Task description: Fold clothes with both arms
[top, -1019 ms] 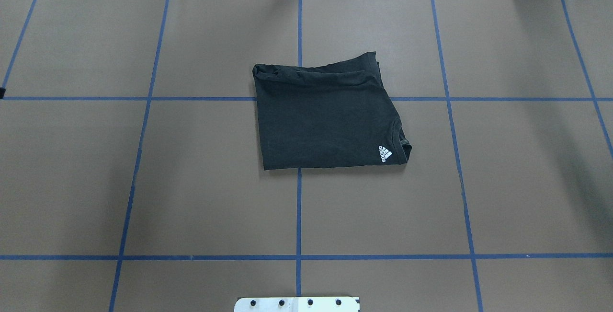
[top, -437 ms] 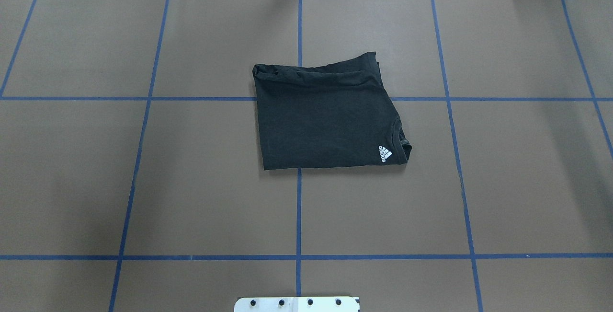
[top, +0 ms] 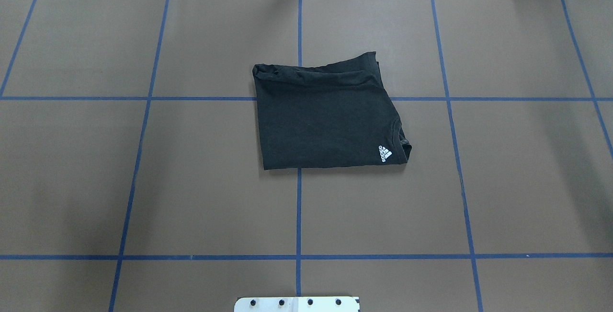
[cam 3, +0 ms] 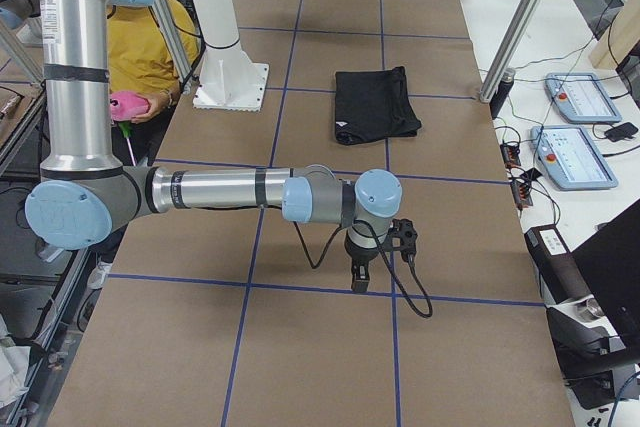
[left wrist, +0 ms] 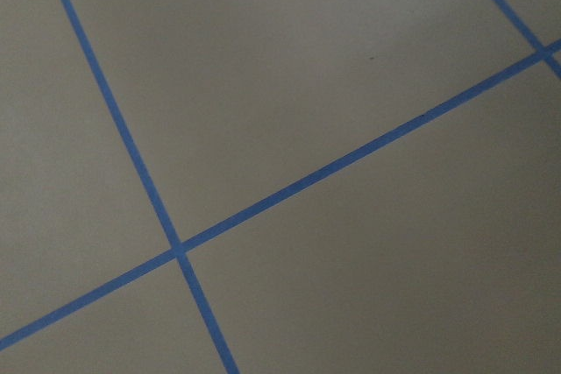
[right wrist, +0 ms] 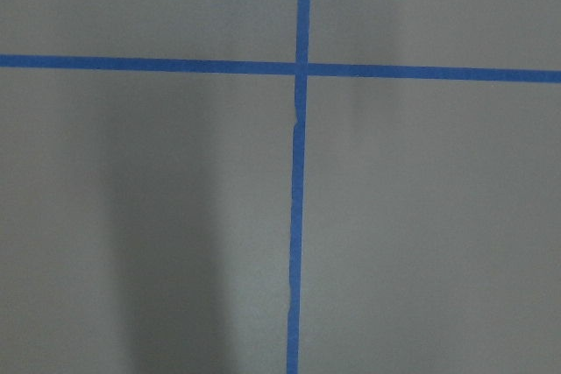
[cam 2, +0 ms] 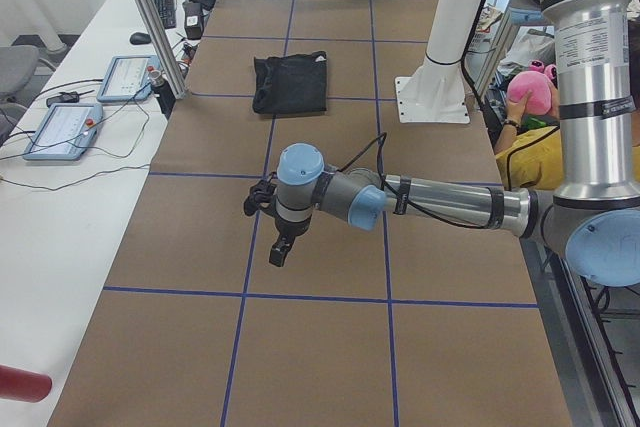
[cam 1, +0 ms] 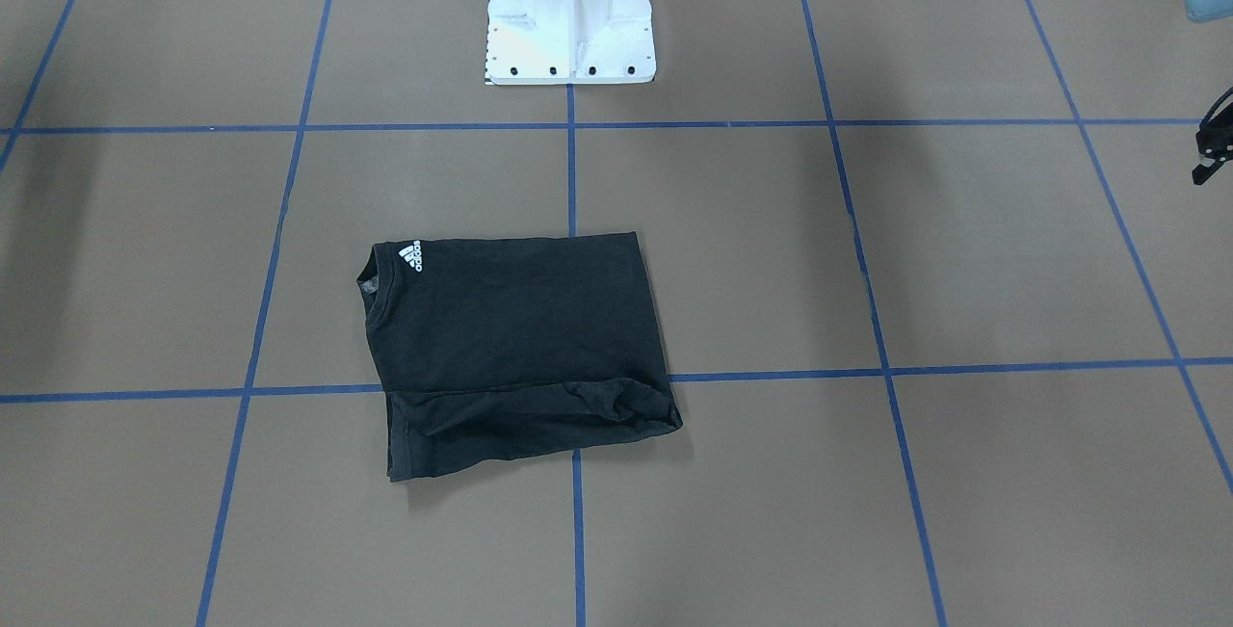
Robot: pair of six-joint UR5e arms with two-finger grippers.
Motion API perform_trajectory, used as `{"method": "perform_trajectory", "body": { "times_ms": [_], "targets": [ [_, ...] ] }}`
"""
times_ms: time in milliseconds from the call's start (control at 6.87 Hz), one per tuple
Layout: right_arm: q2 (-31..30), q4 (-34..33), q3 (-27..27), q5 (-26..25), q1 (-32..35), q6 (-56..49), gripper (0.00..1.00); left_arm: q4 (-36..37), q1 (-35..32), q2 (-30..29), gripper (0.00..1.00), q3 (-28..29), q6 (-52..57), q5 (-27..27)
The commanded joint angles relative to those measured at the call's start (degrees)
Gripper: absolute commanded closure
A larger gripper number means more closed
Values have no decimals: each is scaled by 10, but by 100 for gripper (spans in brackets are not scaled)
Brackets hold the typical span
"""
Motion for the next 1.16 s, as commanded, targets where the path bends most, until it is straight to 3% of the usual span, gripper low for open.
{"method": "perform_trajectory", "body": {
  "times_ms": [0, 291, 1019],
  "targets": [
    [0, -31, 20, 2, -3, 0, 0, -2, 0, -3, 1, 6, -2, -2],
    [0, -27, 12, 4, -4, 1, 0, 6, 0, -5, 1, 4, -3, -76],
    [0, -22, 16, 10, -4, 2, 0, 5, -21, -1, 1, -18, -6, -74]
  ]
}}
